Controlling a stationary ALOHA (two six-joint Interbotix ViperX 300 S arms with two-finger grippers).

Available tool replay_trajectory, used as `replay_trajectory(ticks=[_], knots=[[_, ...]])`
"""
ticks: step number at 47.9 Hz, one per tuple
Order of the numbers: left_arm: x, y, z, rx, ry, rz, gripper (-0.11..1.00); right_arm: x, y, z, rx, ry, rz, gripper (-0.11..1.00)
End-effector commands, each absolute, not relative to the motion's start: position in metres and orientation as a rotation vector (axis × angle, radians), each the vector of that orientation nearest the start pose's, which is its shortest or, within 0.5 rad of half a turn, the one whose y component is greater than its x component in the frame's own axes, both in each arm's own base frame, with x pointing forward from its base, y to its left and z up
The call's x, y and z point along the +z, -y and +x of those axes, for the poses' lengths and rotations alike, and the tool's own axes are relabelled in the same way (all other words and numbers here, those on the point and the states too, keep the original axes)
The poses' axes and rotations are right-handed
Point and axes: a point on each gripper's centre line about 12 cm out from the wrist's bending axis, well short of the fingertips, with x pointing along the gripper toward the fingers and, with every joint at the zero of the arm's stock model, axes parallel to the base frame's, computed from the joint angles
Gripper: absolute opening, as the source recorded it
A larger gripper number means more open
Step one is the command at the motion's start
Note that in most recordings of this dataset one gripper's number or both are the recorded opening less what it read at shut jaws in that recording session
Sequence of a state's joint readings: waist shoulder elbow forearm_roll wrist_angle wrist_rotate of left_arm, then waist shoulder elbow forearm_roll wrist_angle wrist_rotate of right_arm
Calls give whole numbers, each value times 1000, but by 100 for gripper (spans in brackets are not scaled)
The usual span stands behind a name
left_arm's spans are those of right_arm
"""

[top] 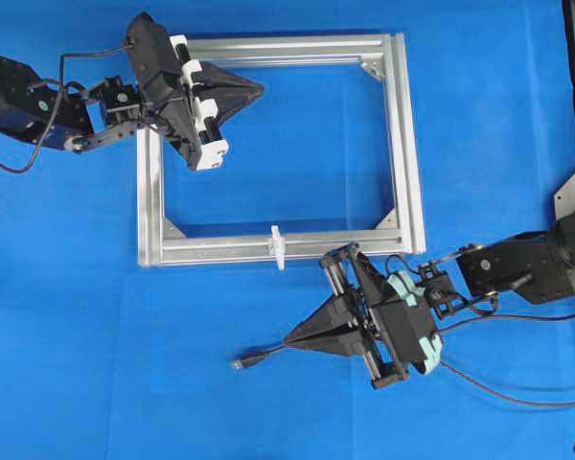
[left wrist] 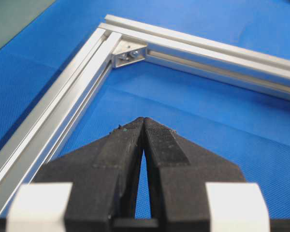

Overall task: Insert the wire through the string loop located in the center.
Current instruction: 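Open the right gripper above the black USB cable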

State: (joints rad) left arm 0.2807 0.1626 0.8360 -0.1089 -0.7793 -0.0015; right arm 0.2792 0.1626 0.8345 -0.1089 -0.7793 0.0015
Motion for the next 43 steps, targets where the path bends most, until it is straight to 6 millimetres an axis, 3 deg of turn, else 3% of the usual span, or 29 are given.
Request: replay_trajectory(ticks=[1, 6, 29, 35, 43], knots=[[149, -111, 371, 335, -179, -72, 0, 159, -116, 372, 365, -136, -101, 0], [147, -110, 370, 333, -198, -75, 0, 161, -116, 372, 364, -156, -108, -5], [146, -108, 370, 330, -202, -75, 0, 160, -117, 374, 359, -198, -74, -2], [146, -108, 369, 330, -203, -75, 0, 161, -119, 374, 364, -195, -63, 18], [145, -108, 369, 330, -205, -74, 0, 163, -125, 373, 377, -190, -64, 64]])
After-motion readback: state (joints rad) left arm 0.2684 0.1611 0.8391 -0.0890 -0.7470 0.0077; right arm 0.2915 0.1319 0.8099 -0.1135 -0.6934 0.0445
